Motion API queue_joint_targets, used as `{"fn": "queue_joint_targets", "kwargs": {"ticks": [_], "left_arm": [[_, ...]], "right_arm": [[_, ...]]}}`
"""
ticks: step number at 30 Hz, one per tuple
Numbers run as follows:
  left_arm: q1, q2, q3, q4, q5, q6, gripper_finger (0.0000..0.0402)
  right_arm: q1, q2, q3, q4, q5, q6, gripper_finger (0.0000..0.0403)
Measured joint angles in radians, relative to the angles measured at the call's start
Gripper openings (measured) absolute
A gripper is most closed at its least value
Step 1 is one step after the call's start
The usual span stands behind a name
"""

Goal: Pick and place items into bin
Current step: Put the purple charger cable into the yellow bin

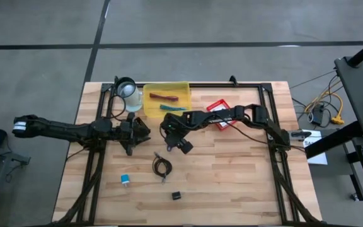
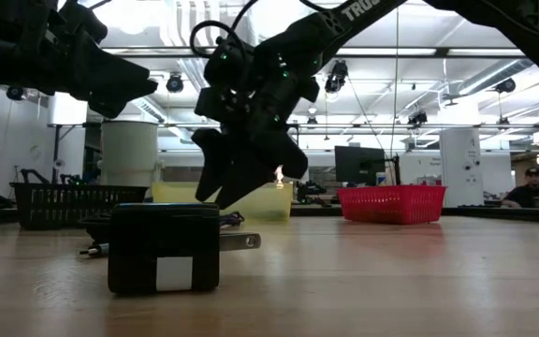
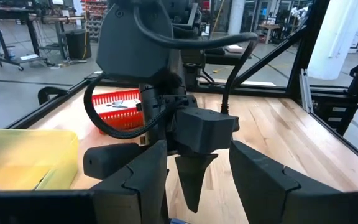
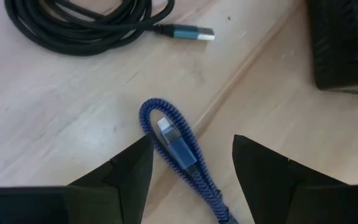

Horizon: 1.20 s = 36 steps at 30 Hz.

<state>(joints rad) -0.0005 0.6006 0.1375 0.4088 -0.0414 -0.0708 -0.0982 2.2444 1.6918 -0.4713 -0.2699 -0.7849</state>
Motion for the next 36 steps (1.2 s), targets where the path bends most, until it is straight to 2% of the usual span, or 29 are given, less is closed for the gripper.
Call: {"fn": "queue_joint_targets", "kwargs": {"ticks": [14, 23, 28, 36], "left_arm": [[0.0, -0.001, 0.0, 0.001, 0.0, 0.0, 0.016], [0.0, -0.001, 0.0, 0.0, 0.0, 0.0, 0.016], [0.0, -0.001, 0.0, 0.001, 0.0, 0.0, 0.016], [0.0, -0.002, 0.0, 0.001, 0.0, 0.0, 0.016]], "right_arm": [[0.0, 0.037, -0.01, 0.03, -0.001, 0.003, 0.0205], [0.0, 0.053, -0.01, 0.025, -0.003, 0.078, 0.0196], [0.0, 0.055, -0.009, -0.017, -0.006, 0.072, 0.0152], [0.001, 0.051, -0.009, -0.049, 0.013, 0.071, 0.0043]]}}
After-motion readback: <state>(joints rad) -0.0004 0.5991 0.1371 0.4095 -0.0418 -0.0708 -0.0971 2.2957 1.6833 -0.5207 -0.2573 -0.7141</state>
